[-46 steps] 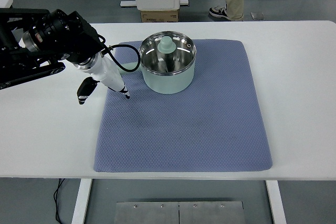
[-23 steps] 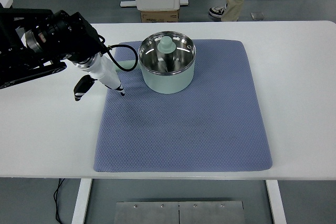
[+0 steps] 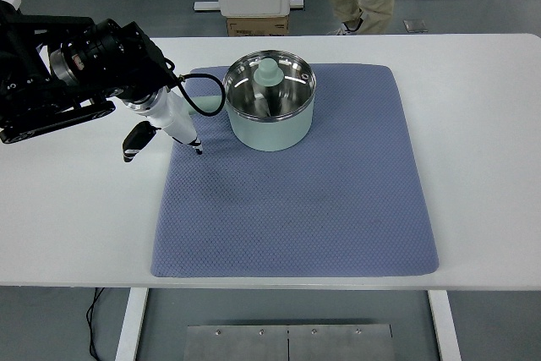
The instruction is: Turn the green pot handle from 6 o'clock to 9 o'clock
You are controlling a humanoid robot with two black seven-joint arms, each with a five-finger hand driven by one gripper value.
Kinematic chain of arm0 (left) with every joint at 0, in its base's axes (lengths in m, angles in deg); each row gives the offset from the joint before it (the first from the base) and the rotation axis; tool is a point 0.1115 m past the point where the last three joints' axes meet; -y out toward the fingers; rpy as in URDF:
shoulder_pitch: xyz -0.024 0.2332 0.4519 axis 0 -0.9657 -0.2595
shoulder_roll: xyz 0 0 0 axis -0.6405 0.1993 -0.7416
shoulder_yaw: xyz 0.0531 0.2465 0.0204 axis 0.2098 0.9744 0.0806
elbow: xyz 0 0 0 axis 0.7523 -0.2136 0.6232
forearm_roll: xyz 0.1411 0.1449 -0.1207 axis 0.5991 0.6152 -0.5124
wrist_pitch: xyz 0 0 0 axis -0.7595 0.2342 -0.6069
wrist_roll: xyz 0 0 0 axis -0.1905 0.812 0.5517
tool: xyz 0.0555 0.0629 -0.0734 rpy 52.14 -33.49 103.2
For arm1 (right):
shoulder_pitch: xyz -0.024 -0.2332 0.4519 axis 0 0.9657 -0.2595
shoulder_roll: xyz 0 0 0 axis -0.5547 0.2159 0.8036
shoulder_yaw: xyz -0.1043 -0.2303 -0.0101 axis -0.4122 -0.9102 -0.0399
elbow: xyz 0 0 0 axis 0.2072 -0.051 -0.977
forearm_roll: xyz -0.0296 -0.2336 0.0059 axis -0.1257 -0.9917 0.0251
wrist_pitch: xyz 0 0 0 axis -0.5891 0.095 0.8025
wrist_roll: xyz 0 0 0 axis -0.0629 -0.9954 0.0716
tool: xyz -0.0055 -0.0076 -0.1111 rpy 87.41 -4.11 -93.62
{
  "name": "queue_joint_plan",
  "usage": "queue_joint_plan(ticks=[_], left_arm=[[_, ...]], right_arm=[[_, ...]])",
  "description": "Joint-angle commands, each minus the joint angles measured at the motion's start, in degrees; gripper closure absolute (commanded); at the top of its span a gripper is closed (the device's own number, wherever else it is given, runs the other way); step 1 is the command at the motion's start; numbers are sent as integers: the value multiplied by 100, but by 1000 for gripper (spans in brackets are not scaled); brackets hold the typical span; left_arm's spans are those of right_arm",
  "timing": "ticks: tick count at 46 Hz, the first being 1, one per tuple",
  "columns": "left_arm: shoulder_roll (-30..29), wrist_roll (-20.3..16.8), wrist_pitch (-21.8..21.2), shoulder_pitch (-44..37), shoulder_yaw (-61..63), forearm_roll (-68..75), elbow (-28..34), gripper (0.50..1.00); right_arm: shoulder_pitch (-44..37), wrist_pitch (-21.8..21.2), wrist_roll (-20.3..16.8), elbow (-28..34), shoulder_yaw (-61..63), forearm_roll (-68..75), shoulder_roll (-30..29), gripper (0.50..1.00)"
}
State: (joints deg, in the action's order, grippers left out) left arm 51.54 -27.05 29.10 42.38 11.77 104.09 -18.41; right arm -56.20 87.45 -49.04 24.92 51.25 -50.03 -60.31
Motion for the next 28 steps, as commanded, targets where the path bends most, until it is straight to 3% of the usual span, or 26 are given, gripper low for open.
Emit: queue_joint_plan(ticks=[1, 28], left_arm=[[27, 2, 0, -9, 4, 8, 22, 500], [45, 20, 0, -9, 4, 456, 215, 500]], right_arm=[[-3, 0, 0, 0, 0, 0, 0, 500], [6, 0, 0, 0, 0, 0, 0, 500]])
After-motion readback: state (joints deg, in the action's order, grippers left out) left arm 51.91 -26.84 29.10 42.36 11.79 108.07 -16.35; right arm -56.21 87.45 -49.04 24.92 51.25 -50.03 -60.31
